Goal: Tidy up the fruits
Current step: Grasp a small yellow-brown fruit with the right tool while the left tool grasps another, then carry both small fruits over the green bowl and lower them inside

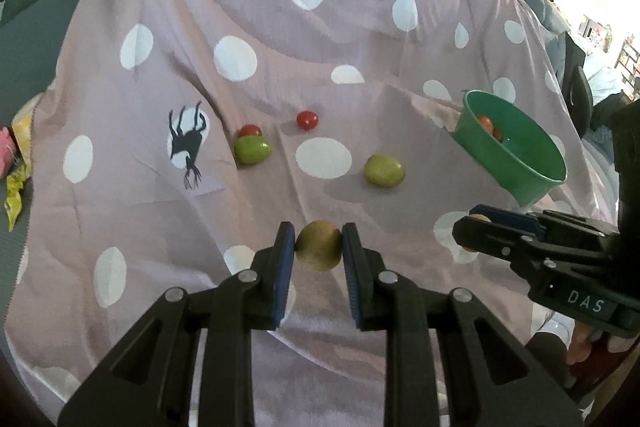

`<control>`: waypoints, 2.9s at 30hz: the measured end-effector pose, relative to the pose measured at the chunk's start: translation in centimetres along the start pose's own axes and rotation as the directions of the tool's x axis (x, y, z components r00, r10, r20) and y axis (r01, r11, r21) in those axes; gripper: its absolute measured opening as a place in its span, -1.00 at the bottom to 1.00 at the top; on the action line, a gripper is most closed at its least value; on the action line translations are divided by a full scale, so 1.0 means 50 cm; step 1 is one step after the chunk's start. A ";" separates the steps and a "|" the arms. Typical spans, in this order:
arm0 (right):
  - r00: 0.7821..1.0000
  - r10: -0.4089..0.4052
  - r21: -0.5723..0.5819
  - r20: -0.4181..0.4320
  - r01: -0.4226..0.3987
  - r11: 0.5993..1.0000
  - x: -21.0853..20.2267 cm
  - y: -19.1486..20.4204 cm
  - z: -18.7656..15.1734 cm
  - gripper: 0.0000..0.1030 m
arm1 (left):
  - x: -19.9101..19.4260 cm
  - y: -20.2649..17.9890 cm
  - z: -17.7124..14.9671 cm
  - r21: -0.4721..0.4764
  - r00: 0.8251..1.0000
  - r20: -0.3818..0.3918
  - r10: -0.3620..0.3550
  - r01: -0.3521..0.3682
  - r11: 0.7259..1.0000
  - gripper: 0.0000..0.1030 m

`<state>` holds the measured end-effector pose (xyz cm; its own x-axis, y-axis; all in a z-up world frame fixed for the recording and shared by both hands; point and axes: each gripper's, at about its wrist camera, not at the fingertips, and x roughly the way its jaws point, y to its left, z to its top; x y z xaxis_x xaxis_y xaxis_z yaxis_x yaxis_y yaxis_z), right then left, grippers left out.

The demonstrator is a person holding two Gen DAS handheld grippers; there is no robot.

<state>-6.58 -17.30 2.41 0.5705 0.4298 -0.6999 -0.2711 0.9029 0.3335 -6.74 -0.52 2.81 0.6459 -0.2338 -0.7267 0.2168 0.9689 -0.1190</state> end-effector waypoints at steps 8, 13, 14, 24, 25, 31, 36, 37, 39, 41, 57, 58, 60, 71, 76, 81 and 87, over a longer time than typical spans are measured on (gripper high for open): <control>0.999 0.004 -0.015 0.040 -0.003 1.000 -0.030 0.014 0.001 -0.46 | -0.026 -0.011 0.007 0.007 1.000 0.024 -0.007 0.007 1.000 -0.54; 0.999 0.004 -0.017 0.053 -0.003 1.000 -0.039 0.015 0.001 -0.46 | -0.035 -0.021 0.008 0.011 1.000 0.028 -0.009 0.009 1.000 -0.54; 0.999 0.004 -0.018 0.054 -0.003 1.000 -0.040 0.014 0.002 -0.46 | -0.036 -0.023 0.009 0.014 1.000 0.030 -0.010 0.009 1.000 -0.54; 0.996 -0.010 -0.014 0.085 0.012 1.000 -0.059 0.003 0.011 -0.46 | -0.043 -0.053 0.031 0.059 0.998 0.052 -0.022 0.019 0.998 -0.54; 0.996 -0.012 -0.011 0.089 0.013 1.000 -0.061 0.001 0.013 -0.46 | -0.042 -0.057 0.034 0.064 0.998 0.052 -0.024 0.021 0.998 -0.54; 0.994 -0.018 0.000 0.110 0.018 1.000 -0.069 -0.017 0.022 -0.46 | -0.039 -0.081 0.054 0.100 0.997 0.065 -0.029 0.023 0.995 -0.54; 0.992 -0.026 0.015 0.126 0.024 1.000 -0.076 -0.037 0.026 -0.46 | -0.032 -0.101 0.067 0.124 0.997 0.067 -0.036 0.027 0.992 -0.54; 0.991 -0.027 0.018 0.130 0.025 1.000 -0.077 -0.040 0.026 -0.46 | -0.031 -0.106 0.069 0.130 0.997 0.067 -0.037 0.028 0.991 -0.54; 0.990 -0.033 0.026 0.136 0.029 0.999 -0.080 -0.048 0.027 -0.46 | -0.026 -0.116 0.073 0.141 0.997 0.063 -0.040 0.031 0.989 -0.54; 0.989 -0.037 0.034 0.142 0.032 0.999 -0.084 -0.058 0.027 -0.46 | -0.022 -0.125 0.077 0.153 0.997 0.061 -0.044 0.034 0.988 -0.54; 0.979 -0.095 0.122 0.178 0.074 0.990 -0.104 -0.155 0.019 -0.46 | 0.029 -0.208 0.106 0.224 0.995 0.038 -0.096 0.086 0.971 -0.54; 0.979 -0.098 0.128 0.179 0.076 0.989 -0.105 -0.161 0.020 -0.46 | 0.033 -0.217 0.107 0.232 0.994 0.035 -0.101 0.090 0.969 -0.54; 0.978 -0.108 0.143 0.181 0.083 0.986 -0.109 -0.175 0.019 -0.46 | 0.040 -0.234 0.112 0.241 0.993 0.030 -0.115 0.105 0.965 -0.54; 0.965 -0.167 0.206 0.203 0.125 0.970 -0.130 -0.249 0.020 -0.46 | 0.091 -0.311 0.140 0.300 0.987 0.005 -0.162 0.153 0.942 -0.54; 0.960 -0.190 0.234 0.207 0.140 0.962 -0.130 -0.281 0.020 -0.46 | 0.115 -0.345 0.150 0.324 0.983 -0.007 -0.181 0.173 0.930 -0.54; 0.956 -0.209 0.257 0.207 0.153 0.954 -0.131 -0.310 0.018 -0.46 | 0.137 -0.377 0.161 0.348 0.981 -0.012 -0.195 0.187 0.919 -0.54; 0.951 -0.229 0.281 0.209 0.166 0.945 -0.131 -0.339 0.022 -0.45 | 0.169 -0.406 0.172 0.358 0.975 -0.035 -0.218 0.216 0.908 -0.54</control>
<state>-4.89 -35.43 2.04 0.7664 0.2015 -0.6099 0.0567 0.9246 0.3767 0.62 -22.88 4.92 0.5566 -0.4368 -0.7067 0.5991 0.8004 -0.0229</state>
